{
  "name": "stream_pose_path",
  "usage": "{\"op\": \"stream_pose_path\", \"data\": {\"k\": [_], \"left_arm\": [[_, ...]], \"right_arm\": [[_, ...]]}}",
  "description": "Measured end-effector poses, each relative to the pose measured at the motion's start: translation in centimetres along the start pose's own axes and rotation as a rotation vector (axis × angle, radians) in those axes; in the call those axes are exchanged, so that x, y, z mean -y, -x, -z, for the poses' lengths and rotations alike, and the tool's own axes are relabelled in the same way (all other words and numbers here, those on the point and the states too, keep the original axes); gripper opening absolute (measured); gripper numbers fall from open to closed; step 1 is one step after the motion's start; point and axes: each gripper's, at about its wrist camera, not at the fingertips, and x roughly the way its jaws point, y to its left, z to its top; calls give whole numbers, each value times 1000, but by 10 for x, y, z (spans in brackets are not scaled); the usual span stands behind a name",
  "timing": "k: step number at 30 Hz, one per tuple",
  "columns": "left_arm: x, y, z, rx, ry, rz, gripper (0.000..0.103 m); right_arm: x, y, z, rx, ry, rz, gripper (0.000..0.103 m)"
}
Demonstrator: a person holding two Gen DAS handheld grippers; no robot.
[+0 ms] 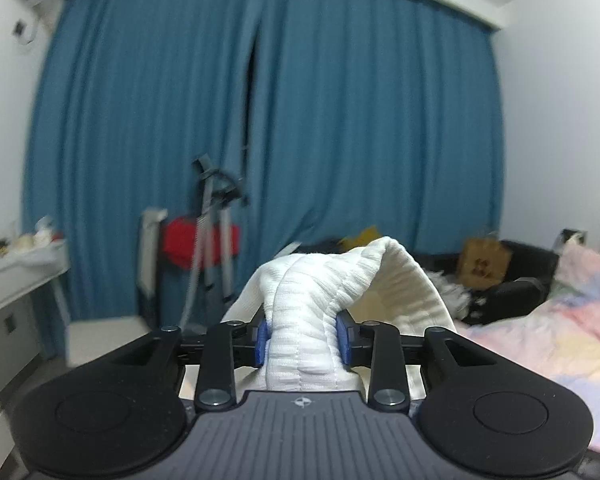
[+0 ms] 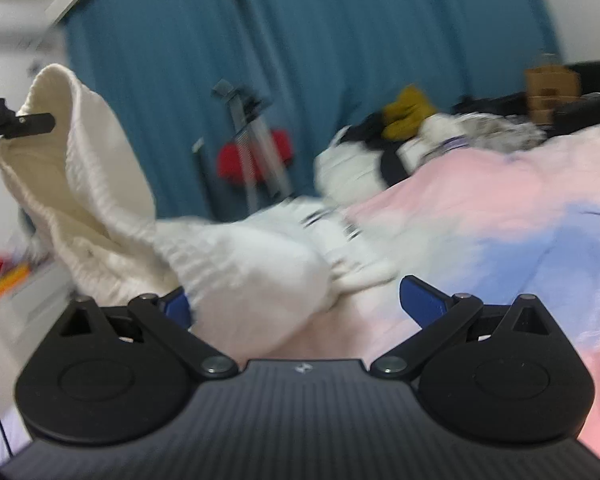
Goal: Fold clothes
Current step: 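Grasp the waistband with the right gripper while the left gripper holds it up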
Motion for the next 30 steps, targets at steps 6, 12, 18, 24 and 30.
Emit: {"op": "stream_pose_path", "data": {"k": [6, 12, 18, 24, 30], "left_arm": [[-79, -10, 48, -103, 170, -65, 37], [-103, -15, 71, -176, 159, -94, 45], [-106, -31, 99, -271, 55, -124, 52], [-125, -32, 119, -400, 77, -162, 70], [-100, -3, 127, -460, -90, -198, 79]], "right_arm": [[-55, -25, 39, -199, 221, -15, 103], [-76, -44, 74, -363, 226, 49, 93], [-94, -32, 63, -224, 320, 120, 49], [-86, -15, 33, -112, 271, 124, 24], [-84, -5, 22, -51, 260, 100, 17]]}}
